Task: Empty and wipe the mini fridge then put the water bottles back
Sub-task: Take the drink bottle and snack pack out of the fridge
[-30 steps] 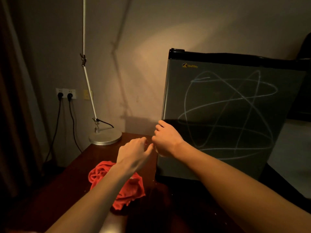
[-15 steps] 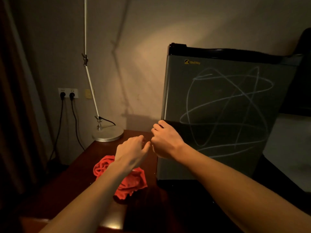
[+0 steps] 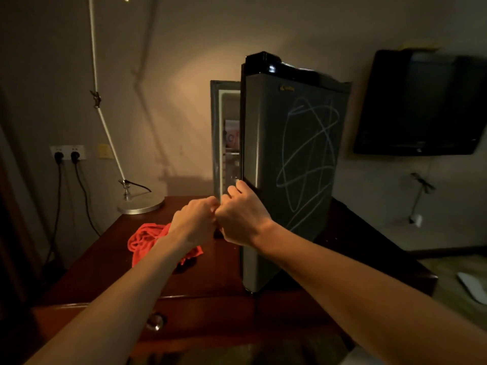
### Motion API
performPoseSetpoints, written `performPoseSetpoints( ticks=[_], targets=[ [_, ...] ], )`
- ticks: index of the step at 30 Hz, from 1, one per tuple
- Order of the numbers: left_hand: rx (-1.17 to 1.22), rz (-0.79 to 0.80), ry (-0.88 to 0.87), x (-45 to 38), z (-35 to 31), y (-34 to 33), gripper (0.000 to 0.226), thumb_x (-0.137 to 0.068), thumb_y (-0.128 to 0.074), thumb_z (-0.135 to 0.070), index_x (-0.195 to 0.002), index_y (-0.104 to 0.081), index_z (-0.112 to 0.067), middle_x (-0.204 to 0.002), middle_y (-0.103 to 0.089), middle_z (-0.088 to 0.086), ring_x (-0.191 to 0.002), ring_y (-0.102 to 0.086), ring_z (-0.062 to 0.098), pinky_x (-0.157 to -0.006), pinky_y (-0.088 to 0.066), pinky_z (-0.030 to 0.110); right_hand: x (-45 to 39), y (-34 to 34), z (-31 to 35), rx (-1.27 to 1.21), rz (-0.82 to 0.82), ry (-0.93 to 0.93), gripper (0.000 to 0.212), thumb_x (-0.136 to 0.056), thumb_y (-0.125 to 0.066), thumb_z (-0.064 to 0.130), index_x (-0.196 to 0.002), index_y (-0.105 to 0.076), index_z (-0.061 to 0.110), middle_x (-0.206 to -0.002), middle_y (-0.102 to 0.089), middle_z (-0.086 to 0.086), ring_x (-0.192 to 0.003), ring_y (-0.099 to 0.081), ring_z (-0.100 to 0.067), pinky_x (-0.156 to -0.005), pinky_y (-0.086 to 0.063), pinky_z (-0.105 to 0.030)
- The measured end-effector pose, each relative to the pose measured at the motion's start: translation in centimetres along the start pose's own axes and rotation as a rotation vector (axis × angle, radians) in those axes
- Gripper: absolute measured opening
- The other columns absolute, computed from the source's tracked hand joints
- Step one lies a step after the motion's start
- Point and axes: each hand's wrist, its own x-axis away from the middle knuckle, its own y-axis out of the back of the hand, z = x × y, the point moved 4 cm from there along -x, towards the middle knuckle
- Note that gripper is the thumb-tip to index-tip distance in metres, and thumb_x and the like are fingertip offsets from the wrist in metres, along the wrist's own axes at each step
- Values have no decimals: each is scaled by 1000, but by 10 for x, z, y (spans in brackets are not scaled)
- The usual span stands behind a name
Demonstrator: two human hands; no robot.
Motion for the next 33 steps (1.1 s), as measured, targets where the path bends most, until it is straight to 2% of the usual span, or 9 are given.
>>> performPoseSetpoints(
  ticks=[3, 5, 9, 12, 14, 16, 22, 27, 33],
  targets=[
    [41, 23, -98, 12, -33, 2, 18, -88, -51, -21, -103, -55, -30, -114, -66, 4, -103, -62, 33, -76, -49, 41, 31, 11, -10, 56, -8, -29, 19, -87, -55, 27, -73, -65, 17, -68, -65, -2, -61, -55, -19, -73, -42, -34],
    [60, 31, -166, 18, -57, 1, 12, -89, -51, -18, -97, -51, -28, -113, -66, 3, -102, -62, 31, -79, -51, 43, 53, 20, -17, 98, -32, -59, 20, -85, -59, 27, -68, -64, 17, -62, -61, 0, -55, -51, -16, -69, -41, -32],
    [123, 40, -308, 22, -102, -8, 16, -91, -57, -16, -102, -54, -27, -109, -65, -4, -99, -63, 21, -78, -52, 39, 102, 35, -27, 146, -27, -123, 21, -83, -64, 34, -70, -66, 17, -62, -61, 1, -58, -50, -16, -73, -41, -34],
    [176, 33, -434, 23, -147, -17, 11, -97, -52, -31, -106, -56, -27, -109, -62, -9, -98, -62, 15, -84, -52, 40, 144, 48, -47, 164, -33, -199, 19, -77, -71, 36, -67, -68, 21, -61, -61, 4, -59, -50, -14, -74, -37, -34],
    [192, -10, -518, 26, -181, -22, 17, -98, -46, -38, -97, -55, -25, -106, -64, -3, -95, -62, 20, -79, -51, 39, 175, 51, -64, 196, -45, -239, 23, -82, -68, 35, -65, -66, 20, -59, -59, 4, -57, -48, -13, -73, -31, -34],
    [208, -44, -585, 29, -213, -29, 21, -96, -46, -41, -96, -58, -23, -104, -64, -1, -95, -62, 23, -73, -48, 37, 205, 50, -82, 232, -55, -275, 27, -87, -62, 35, -66, -65, 18, -59, -57, 2, -56, -46, -14, -71, -29, -34],
    [257, -97, -767, 34, -287, -57, 33, -98, -44, -49, -108, -65, -26, -108, -66, -8, -97, -62, 14, -80, -50, 35, 282, 43, -133, 289, -1, -486, 34, -89, -53, 39, -68, -65, 14, -64, -62, -3, -61, -51, -20, -72, -30, -37],
    [220, -43, -804, 17, -309, -94, 33, -99, -46, -45, -112, -66, -22, -111, -67, -5, -99, -59, 15, -85, -45, 33, 326, 23, -174, 266, -19, -688, 29, -87, -55, 36, -71, -69, 15, -73, -67, -2, -75, -55, -24, -77, -36, -40],
    [156, 40, -799, -8, -318, -137, 32, -97, -51, -40, -120, -64, -22, -124, -64, -6, -114, -57, 14, -95, -46, 35, 360, -5, -205, 228, -75, -874, 17, -82, -63, 25, -71, -67, 13, -72, -64, -2, -74, -57, -23, -73, -38, -37]
  ],
)
